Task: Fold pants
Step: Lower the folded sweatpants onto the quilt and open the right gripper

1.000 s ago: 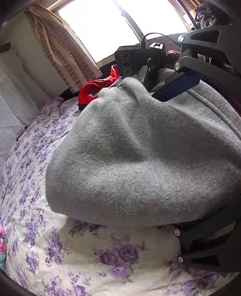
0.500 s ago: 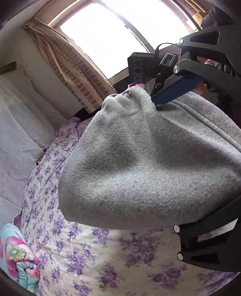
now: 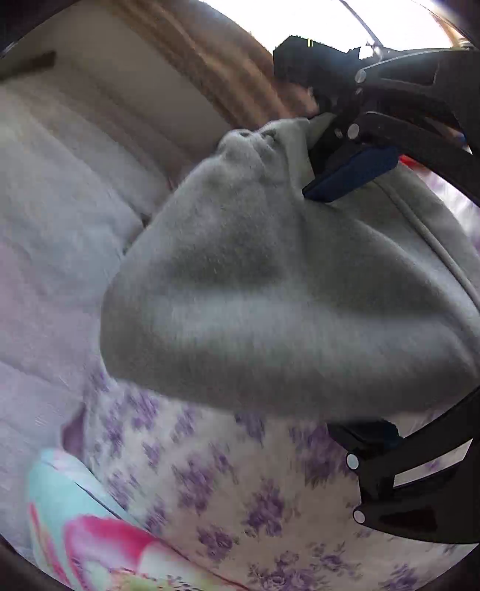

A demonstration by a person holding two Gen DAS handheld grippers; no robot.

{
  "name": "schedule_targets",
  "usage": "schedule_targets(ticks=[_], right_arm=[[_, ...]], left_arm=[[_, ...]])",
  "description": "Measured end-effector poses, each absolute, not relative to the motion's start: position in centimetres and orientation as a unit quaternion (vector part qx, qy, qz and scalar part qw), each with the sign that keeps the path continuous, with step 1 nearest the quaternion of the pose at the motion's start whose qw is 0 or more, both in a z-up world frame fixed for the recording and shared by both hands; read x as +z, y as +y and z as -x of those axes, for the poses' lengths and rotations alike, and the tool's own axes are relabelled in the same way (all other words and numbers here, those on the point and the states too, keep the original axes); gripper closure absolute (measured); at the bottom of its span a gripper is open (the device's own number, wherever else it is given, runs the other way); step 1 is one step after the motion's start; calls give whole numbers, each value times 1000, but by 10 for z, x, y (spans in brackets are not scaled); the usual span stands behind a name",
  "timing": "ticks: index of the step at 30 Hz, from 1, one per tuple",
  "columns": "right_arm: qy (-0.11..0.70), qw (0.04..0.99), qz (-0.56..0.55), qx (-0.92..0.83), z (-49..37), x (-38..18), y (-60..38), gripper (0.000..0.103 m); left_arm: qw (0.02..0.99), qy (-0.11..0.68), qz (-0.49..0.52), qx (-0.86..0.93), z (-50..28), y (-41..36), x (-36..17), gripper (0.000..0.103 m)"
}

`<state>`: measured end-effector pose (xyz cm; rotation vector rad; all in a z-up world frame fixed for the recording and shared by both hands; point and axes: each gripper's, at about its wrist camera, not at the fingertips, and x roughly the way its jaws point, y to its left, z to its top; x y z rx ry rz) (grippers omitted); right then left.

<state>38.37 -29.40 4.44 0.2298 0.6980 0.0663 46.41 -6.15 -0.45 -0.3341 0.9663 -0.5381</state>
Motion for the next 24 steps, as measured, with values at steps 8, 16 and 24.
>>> schedule_targets(ticks=[8, 16, 24], right_arm=[[276, 944, -180, 13, -303, 24, -322, 14], [227, 965, -101, 81, -107, 109, -298, 4], [148, 985, -48, 79, 52, 202, -302, 4]], left_arm=[[851, 428, 207, -222, -407, 1, -5, 5], [920, 333, 77, -195, -185, -3, 84, 5], [960, 184, 37, -206, -10, 15, 205, 5]])
